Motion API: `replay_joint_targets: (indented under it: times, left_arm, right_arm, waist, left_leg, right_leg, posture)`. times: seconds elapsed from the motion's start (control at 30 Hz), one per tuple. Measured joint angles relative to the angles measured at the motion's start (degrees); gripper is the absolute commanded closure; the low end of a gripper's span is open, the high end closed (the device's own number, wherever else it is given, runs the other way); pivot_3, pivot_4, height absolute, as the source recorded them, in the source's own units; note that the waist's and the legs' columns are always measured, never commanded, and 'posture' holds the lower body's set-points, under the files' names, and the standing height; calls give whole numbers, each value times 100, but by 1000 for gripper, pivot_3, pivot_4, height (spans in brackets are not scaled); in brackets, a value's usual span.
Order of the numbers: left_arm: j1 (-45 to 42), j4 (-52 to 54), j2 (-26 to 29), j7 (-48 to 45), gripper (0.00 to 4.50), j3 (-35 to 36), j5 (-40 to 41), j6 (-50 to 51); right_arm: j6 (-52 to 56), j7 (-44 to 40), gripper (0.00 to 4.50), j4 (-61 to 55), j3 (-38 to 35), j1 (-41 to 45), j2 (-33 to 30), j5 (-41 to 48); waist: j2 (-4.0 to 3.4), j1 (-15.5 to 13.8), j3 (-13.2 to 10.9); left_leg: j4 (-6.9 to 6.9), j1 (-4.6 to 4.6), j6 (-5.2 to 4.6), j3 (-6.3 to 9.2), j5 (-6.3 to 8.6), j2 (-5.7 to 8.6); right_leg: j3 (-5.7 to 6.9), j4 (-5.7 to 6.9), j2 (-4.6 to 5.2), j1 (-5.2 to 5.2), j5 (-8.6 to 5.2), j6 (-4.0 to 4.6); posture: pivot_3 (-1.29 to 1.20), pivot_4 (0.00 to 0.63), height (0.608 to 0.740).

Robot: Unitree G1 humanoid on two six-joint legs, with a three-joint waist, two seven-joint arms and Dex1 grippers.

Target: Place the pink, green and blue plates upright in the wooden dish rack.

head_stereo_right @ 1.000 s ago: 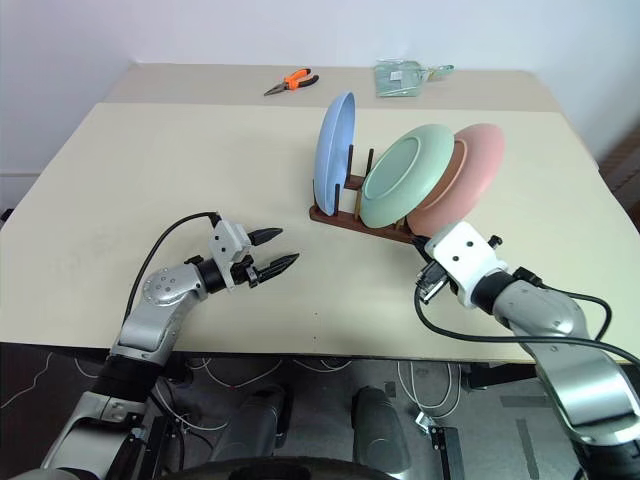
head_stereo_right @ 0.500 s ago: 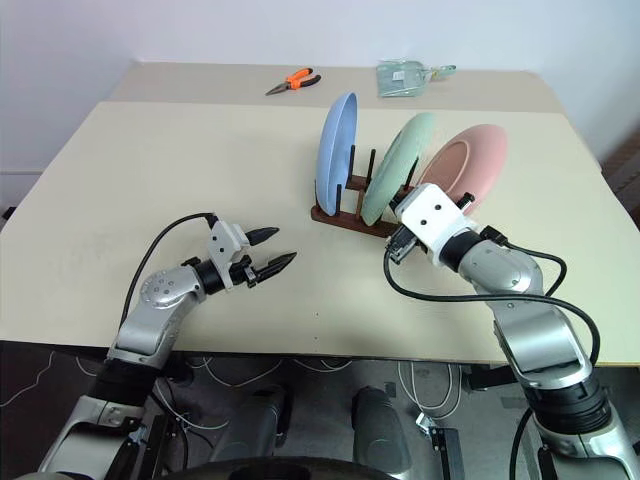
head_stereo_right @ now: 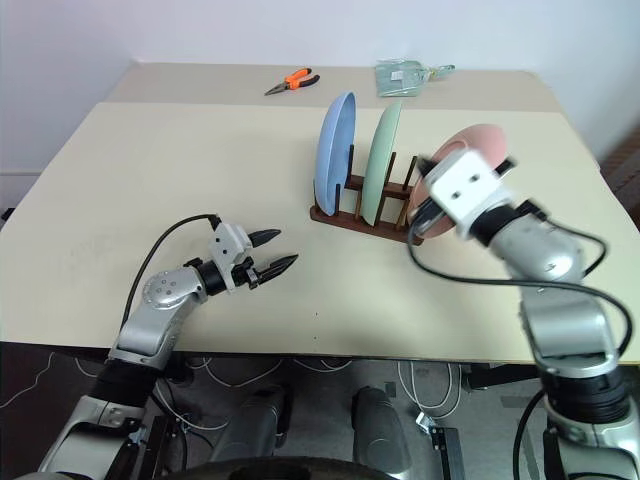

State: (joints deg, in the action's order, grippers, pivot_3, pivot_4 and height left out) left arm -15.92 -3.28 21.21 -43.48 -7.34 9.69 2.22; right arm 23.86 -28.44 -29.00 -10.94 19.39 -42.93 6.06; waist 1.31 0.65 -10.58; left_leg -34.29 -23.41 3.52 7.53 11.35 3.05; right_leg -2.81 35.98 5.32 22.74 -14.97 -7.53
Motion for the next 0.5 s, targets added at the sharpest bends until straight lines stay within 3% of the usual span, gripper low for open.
replay_joint_targets:
  times: [0.23,0.4,0.5]
  left_arm:
    - [-1,-13,24,-6,1372,-1,-25,0]
    - [-18,-52,21,-1,1372,-23,-37,-3]
    - [-16,-74,37,16,1372,-24,-50,-5]
  right_arm:
    - [205,-62,4452,419,-1149,73,-719,60]
    - [94,-97,4452,809,-1102,-609,-888,-336]
    - [-140,-264,4452,934,-610,-1201,-943,-601]
  waist:
    - [1,-8,1]
    - [-4,6,3]
    - [-8,25,4]
  left_leg:
    - [0,0,0,-2,0,2]
    - [0,3,-1,-6,0,1]
    - [0,3,-1,-11,-1,2]
  right_leg:
    - [0,-1,4,-2,0,0]
    - [-2,4,3,0,0,0]
    - [-5,4,4,1,0,0]
  posture:
    - [0,150,740]
    - [0,150,740]
    - [0,150,740]
